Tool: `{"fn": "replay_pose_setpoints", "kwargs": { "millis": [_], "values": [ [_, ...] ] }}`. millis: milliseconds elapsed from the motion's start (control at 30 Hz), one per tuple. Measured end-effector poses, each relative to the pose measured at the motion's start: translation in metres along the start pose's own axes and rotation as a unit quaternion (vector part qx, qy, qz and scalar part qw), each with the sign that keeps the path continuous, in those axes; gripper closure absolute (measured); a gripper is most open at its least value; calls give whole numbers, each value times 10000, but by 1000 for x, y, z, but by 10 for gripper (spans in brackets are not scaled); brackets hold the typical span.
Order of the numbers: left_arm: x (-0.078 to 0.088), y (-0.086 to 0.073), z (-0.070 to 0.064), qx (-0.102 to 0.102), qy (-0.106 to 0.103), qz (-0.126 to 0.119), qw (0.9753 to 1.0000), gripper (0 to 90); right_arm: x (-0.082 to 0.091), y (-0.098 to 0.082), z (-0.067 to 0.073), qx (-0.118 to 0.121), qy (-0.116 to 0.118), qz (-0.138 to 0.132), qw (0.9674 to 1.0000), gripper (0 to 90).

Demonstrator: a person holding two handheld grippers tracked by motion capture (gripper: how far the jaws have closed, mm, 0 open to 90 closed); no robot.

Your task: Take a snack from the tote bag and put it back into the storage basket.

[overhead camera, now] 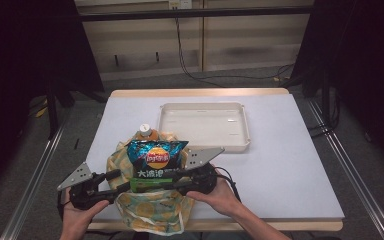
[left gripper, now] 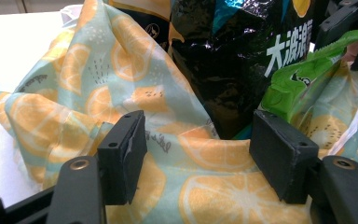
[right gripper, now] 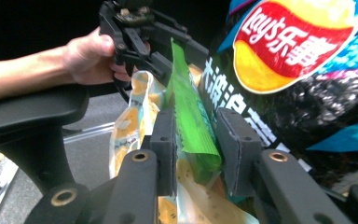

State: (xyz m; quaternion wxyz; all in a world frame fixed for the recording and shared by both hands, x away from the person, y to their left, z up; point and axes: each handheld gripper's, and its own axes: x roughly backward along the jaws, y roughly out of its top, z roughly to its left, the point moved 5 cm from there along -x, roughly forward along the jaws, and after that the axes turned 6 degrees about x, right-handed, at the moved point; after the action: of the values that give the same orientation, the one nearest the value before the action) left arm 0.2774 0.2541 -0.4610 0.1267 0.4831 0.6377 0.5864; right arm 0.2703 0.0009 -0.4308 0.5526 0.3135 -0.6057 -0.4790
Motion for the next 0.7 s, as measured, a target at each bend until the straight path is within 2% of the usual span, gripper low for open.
{"fn": "replay_pose_setpoints", "kwargs": {
  "millis": [67, 200, 233, 367, 533, 600, 633, 700],
  "values": [
    [-1, 1, -1, 26, -40, -15, 10000, 361, -1, 0, -1, -70, 8, -22, 10000, 699],
    [-3, -1, 0, -5, 14, 97, 10000, 361, -4, 0, -3, -107, -18, 89, 9999, 690],
    [-4, -2, 0, 0, -27, 88, 10000, 358, -5, 0, -2, -126, 18, 142, 9998, 685],
    [-3, -1, -1, -35, 0, 102, 9999, 352, -10, -3, 0, -40, -52, 314, 9995, 714],
    [-5, -2, -1, -44, -47, 130, 9999, 338, -10, -2, -1, -107, -98, 224, 9996, 798],
    [-6, -1, 0, -27, 20, 149, 9999, 337, -9, -1, -1, -134, -86, 205, 9997, 814],
    [-6, -1, -1, -39, -48, 142, 9999, 336, -9, 0, -2, -134, -91, 189, 9997, 821],
    [-6, -1, -1, -56, -45, 153, 9999, 335, -7, 4, -3, -127, -110, 141, 9998, 836]
  ]
}}
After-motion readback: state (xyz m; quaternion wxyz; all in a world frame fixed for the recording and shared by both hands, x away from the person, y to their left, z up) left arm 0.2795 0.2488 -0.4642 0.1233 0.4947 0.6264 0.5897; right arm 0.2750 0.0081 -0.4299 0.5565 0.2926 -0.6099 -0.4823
